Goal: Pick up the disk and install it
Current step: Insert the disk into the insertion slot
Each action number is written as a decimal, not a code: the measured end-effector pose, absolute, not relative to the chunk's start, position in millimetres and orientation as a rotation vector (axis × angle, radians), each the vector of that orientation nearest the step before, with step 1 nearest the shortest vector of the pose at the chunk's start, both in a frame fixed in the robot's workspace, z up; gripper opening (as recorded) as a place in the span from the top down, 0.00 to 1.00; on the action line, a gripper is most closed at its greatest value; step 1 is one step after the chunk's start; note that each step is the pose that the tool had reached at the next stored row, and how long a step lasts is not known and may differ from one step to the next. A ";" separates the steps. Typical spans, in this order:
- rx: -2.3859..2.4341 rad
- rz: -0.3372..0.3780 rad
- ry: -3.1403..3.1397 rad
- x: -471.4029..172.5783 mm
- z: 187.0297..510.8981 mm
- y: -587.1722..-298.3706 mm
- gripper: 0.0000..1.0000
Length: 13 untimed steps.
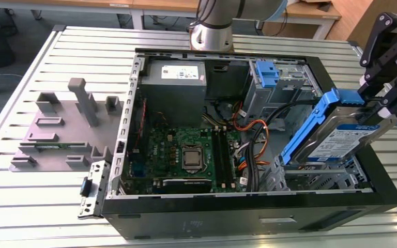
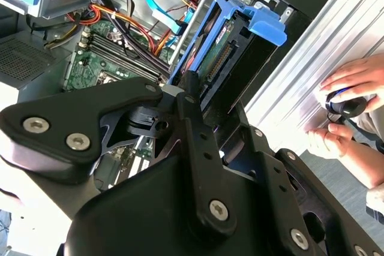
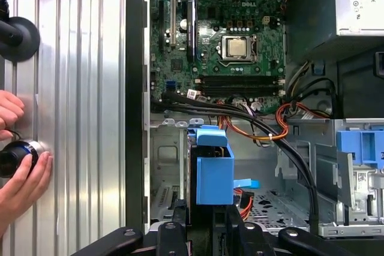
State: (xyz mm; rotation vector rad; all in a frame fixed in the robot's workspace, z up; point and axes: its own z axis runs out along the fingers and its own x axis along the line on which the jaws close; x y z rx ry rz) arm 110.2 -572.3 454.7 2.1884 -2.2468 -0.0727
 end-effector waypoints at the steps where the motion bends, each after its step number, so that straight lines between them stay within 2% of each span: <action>1: 2.188 -0.073 -2.247 110.3 453.9 -572.3 0.65; 13: 2.188 -0.073 -2.247 110.4 449.2 -572.3 0.65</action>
